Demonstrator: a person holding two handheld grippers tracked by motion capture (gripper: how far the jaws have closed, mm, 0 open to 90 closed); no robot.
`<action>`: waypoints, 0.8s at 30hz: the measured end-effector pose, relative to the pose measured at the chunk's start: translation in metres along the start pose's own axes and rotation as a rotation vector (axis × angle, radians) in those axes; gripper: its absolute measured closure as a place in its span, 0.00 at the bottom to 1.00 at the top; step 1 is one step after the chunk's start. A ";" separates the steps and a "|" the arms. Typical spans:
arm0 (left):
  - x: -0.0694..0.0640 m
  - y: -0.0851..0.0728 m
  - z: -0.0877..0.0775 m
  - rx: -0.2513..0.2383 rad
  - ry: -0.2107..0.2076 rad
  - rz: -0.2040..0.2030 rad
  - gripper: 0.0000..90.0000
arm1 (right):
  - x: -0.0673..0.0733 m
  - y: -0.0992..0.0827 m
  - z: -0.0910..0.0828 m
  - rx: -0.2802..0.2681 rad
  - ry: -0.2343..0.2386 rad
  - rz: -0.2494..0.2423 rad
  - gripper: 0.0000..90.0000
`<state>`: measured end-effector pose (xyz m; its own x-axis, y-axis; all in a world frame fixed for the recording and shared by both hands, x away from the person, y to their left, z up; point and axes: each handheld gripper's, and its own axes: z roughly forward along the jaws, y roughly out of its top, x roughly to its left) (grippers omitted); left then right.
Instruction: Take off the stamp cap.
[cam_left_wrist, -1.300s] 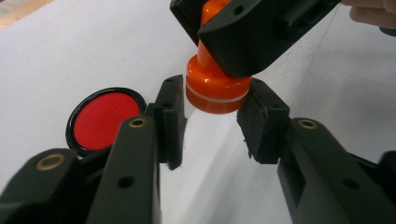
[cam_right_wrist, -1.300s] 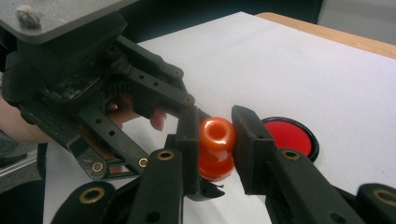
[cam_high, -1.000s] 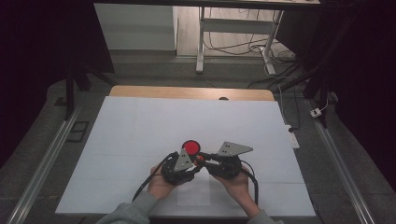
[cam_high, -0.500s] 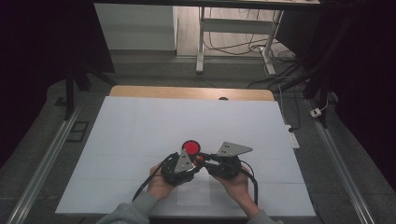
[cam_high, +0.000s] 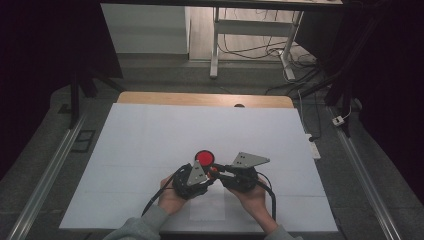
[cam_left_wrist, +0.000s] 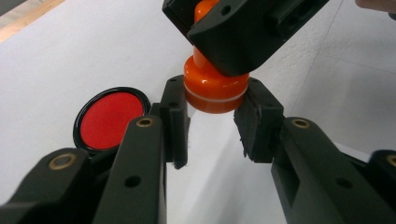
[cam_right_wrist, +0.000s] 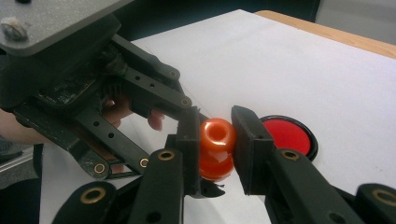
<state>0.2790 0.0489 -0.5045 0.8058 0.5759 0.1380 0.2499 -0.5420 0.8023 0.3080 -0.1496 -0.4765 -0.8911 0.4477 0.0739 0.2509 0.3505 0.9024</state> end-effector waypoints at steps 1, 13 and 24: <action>0.000 0.000 0.000 0.000 -0.001 0.000 0.73 | 0.000 0.000 0.000 0.000 -0.001 0.000 0.81; 0.000 0.000 -0.001 -0.007 0.001 -0.003 0.73 | 0.000 0.000 0.000 -0.010 0.003 0.009 0.81; 0.000 0.000 -0.002 -0.004 0.004 -0.008 0.73 | 0.001 0.000 0.000 -0.014 -0.002 0.006 0.81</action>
<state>0.2785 0.0499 -0.5034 0.8016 0.5825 0.1344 0.2536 -0.5349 0.8059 0.3074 -0.1496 -0.4762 -0.8891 0.4510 0.0784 0.2505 0.3361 0.9079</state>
